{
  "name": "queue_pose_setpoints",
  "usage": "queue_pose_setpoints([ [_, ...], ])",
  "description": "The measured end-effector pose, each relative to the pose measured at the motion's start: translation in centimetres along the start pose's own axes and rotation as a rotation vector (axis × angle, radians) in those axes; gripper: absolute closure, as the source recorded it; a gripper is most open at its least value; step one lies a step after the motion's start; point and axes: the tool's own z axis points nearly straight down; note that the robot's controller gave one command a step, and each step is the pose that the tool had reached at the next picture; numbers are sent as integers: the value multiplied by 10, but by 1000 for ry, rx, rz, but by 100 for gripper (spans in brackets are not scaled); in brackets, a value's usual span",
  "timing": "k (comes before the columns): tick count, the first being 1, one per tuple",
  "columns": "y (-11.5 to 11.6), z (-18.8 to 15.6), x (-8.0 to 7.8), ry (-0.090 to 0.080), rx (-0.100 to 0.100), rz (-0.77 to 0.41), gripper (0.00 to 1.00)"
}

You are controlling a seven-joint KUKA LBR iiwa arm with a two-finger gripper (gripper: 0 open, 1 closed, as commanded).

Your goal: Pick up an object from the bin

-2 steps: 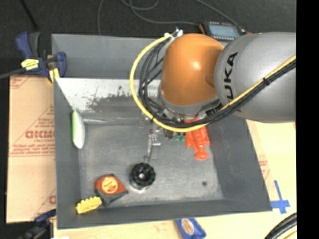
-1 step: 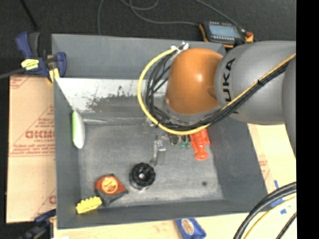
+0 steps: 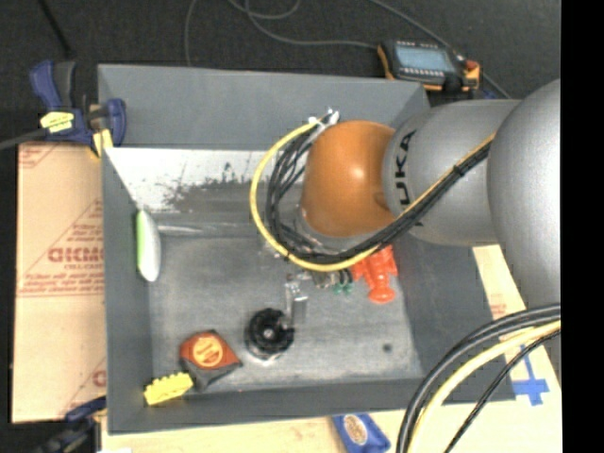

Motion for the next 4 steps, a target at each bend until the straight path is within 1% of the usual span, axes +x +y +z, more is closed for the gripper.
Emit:
queue_pose_setpoints([
  [1, -8, 29, 24, 6, -3, 29, 0],
  [2, -11, 32, 38, 4, -1, 283, 0],
  [3, 5, 38, 14, -4, -2, 75, 100],
  [4, 5, 38, 14, -4, -2, 76, 100],
])
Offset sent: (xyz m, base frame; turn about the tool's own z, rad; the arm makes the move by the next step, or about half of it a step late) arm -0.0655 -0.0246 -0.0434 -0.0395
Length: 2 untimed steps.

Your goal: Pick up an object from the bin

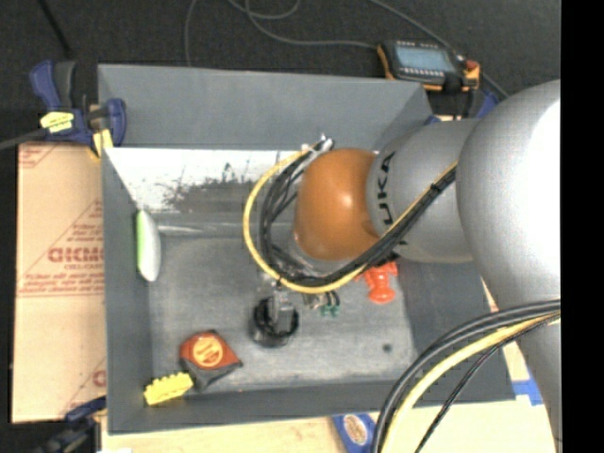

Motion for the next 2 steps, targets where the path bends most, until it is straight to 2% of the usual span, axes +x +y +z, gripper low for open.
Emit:
queue_pose_setpoints([
  [1, 0, -37, -1, 14, 1, 4, 100],
  [2, -6, -58, -7, 0, 2, -6, 100],
])
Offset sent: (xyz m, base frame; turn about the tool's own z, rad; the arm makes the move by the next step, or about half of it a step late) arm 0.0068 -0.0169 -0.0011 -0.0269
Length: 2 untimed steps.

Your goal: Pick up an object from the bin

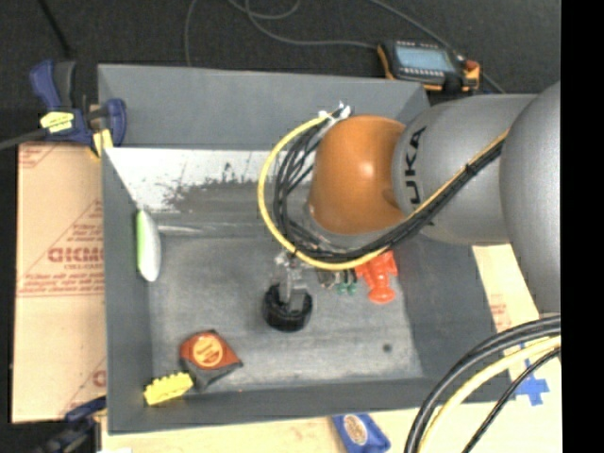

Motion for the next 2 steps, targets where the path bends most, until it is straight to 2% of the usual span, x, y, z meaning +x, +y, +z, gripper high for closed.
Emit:
queue_pose_setpoints([
  [1, -33, 5, 12, 12, -1, 4, 100],
  [2, -15, -53, -5, 14, 1, 1, 100],
])
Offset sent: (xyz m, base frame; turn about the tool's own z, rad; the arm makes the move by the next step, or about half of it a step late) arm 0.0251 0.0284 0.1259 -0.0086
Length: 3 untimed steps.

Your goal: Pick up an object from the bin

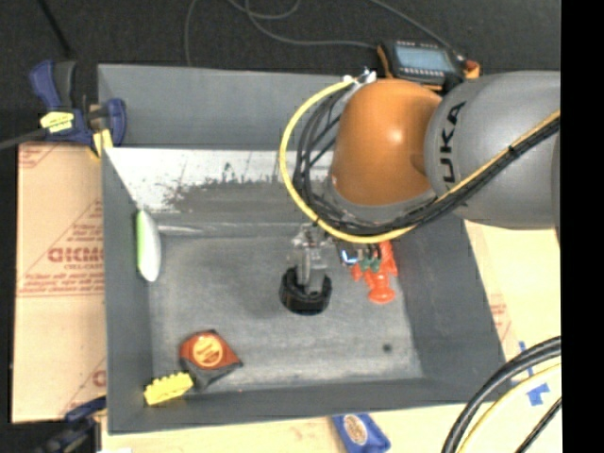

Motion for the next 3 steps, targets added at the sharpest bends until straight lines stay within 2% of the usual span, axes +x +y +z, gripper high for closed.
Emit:
queue_pose_setpoints([
  [1, -29, 10, 7, -16, -3, -45, 100],
  [2, -52, 0, 12, 9, 1, -31, 100],
  [3, -44, -64, 31, 1, -1, -52, 100],
])
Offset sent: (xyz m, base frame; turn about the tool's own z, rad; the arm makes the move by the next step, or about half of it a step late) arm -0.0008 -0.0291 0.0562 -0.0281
